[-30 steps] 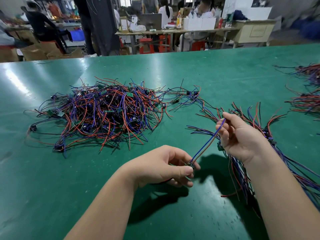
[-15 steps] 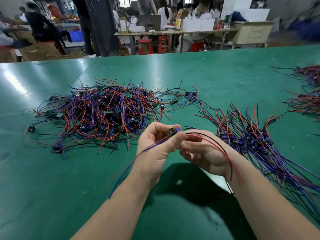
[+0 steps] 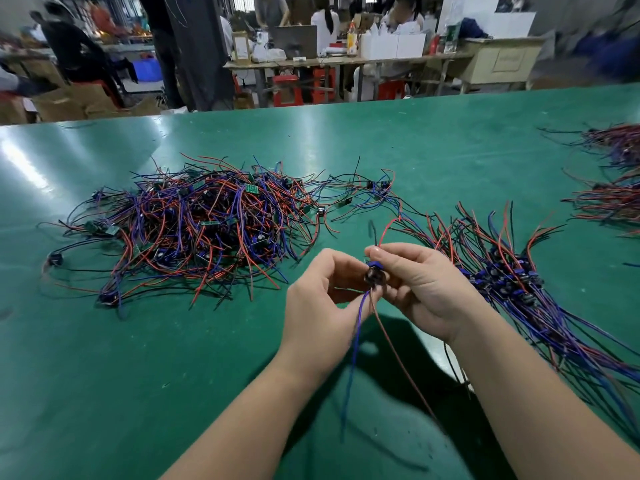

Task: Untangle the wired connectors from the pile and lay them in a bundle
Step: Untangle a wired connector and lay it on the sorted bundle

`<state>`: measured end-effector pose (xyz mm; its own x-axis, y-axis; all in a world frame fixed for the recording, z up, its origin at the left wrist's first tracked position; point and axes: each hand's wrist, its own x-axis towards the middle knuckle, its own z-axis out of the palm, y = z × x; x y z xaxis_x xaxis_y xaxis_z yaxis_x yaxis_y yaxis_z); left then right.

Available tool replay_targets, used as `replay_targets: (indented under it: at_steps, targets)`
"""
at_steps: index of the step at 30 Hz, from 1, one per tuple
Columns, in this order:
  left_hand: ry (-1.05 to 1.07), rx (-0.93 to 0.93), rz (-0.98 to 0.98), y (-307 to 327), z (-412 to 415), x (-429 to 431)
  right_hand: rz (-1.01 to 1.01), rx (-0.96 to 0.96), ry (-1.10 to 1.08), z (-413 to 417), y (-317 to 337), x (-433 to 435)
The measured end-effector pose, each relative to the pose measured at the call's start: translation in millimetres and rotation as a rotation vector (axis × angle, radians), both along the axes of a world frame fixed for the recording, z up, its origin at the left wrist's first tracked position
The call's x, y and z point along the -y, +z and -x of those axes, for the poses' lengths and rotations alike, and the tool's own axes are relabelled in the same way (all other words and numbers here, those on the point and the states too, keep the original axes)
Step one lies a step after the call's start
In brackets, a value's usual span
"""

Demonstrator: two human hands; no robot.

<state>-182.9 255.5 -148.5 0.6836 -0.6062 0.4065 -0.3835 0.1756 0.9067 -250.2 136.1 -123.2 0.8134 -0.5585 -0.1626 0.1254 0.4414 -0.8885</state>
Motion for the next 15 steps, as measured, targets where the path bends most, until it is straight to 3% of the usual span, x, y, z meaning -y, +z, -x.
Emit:
replay_targets:
  at_steps: [2, 6, 10, 15]
  targets:
    - [0.002, -0.095, -0.018, 1, -3, 1, 0.020, -0.009, -0.045, 2, 1, 4]
    - [-0.114, -0.709, -0.005, 8, -7, 3, 0.081, -0.044, -0.037, 3, -1, 7]
    - [-0.140, -0.647, -0.090, 4, -3, 1, 0.183, -0.129, -0.029, 2, -7, 4]
    - [-0.261, -0.667, -0.252, 7, -8, -2, 0.115, -0.096, -0.200, 4, -3, 13]
